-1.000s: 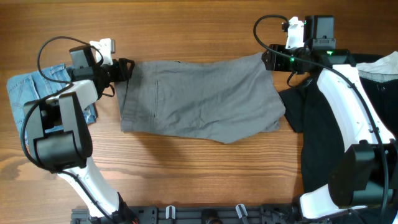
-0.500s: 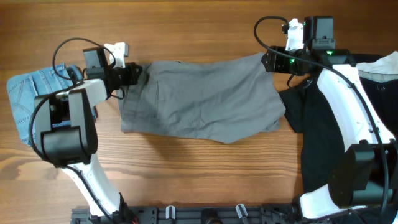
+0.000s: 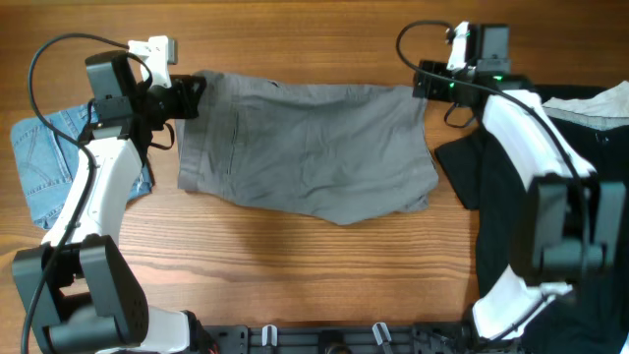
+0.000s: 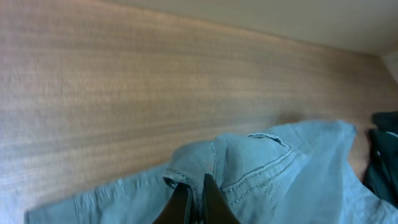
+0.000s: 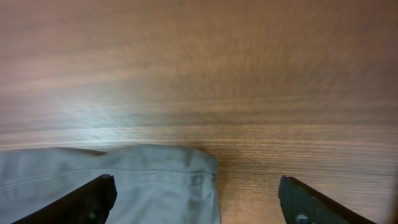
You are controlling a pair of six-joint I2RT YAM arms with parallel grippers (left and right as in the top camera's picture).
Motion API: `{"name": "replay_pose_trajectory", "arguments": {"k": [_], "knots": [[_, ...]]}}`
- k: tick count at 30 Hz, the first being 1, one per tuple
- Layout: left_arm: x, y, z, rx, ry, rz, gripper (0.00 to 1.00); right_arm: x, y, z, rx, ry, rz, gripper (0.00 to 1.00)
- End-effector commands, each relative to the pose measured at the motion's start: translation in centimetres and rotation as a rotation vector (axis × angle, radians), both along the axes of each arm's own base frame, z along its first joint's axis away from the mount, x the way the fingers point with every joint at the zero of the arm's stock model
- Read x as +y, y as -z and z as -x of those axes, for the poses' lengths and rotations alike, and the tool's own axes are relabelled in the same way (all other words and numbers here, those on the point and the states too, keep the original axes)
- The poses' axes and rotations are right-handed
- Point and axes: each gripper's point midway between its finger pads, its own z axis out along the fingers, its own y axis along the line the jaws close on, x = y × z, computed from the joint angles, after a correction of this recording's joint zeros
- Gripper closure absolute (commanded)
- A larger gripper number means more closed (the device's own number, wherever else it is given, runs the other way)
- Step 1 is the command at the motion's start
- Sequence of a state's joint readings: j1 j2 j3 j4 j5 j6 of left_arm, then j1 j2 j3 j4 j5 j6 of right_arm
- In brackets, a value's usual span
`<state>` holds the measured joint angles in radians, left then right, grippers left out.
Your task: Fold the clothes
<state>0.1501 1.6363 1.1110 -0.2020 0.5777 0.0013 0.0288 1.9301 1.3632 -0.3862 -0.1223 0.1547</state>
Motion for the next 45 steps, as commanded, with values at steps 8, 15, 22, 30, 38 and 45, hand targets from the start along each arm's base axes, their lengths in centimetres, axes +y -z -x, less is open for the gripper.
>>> {"name": "replay_pose_trajectory", "arguments": {"k": [8,15,22,30,38,45], "knots": [[-0.1,-0.1,0.3,0.013,0.003,0.014,0.96,1.7,5.0,0.5,0.092,-0.100,-0.067,0.79],[-0.2,-1.8,1.1,-0.010,0.004,0.010,0.96,1.3,1.7,0.4,0.033,-0.113,-0.048,0.96],[-0.3,-2.3,1.9,0.006,0.003,0.013,0.96,0.1,-0.3,2.3,0.069,-0.078,-0.020,0.96],[2.4,-5.3,7.7,0.079,-0.167,-0.137,0.96,-1.8,-11.1,6.0,-0.070,-0.011,-0.022,0.96],[2.5,-9.2,15.6,0.080,-0.230,-0.194,0.96,-1.5,-18.3,11.7,-0.167,-0.019,-0.014,0.96],[3.4,-6.3,16.2,0.200,-0.258,-0.232,0.96,0.1,-18.1,11.8,-0.160,-0.100,-0.073,0.96]]}}
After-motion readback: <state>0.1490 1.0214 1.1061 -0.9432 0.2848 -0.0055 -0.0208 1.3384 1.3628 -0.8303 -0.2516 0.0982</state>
